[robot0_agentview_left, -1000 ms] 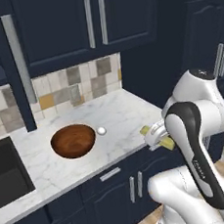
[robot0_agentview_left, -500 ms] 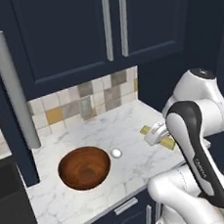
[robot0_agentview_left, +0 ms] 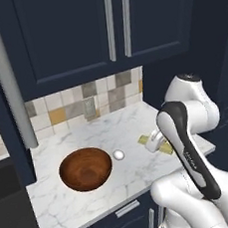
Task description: Pick the egg and butter from the fridge and place them by the bowl for mixing.
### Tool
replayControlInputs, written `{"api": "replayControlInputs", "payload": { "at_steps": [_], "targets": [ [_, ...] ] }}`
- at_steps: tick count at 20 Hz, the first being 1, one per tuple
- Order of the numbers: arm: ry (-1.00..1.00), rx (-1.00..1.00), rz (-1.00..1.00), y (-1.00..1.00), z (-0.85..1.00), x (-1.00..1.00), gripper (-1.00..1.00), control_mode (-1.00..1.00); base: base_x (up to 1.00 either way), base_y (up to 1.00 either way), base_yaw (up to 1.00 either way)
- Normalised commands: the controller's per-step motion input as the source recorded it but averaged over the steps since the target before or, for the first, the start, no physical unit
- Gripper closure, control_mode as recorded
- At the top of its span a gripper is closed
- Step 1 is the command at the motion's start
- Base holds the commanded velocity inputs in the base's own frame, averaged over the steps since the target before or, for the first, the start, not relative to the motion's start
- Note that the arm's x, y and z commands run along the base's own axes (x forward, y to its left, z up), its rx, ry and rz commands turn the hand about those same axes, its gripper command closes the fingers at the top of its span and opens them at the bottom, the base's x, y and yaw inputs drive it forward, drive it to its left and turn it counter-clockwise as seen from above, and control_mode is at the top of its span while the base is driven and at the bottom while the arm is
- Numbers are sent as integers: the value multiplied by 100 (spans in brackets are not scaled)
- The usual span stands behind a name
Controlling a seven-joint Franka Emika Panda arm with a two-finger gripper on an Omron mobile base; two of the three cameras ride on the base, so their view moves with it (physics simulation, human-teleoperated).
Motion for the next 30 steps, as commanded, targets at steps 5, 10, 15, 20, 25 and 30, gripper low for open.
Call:
{"api": "replayControlInputs", "payload": {
  "at_steps": [5, 10, 15, 20, 25, 30],
  "targets": [
    [0, -15, 23, 1, -49, 65, 100, -100, 0, 0, 0],
    [-4, -8, 15, 1, -33, 82, 100, -100, 0, 0, 0],
    [-5, 0, 17, 14, -27, 35, 100, -100, 0, 0, 0],
    [-1, 7, 10, 43, -12, -14, 100, -100, 0, 0, 0],
    [-1, 5, 2, 38, -9, -17, 100, -100, 0, 0, 0],
    [0, 0, 2, 15, -21, 0, 100, -100, 0, 0, 0]
  ]
}}
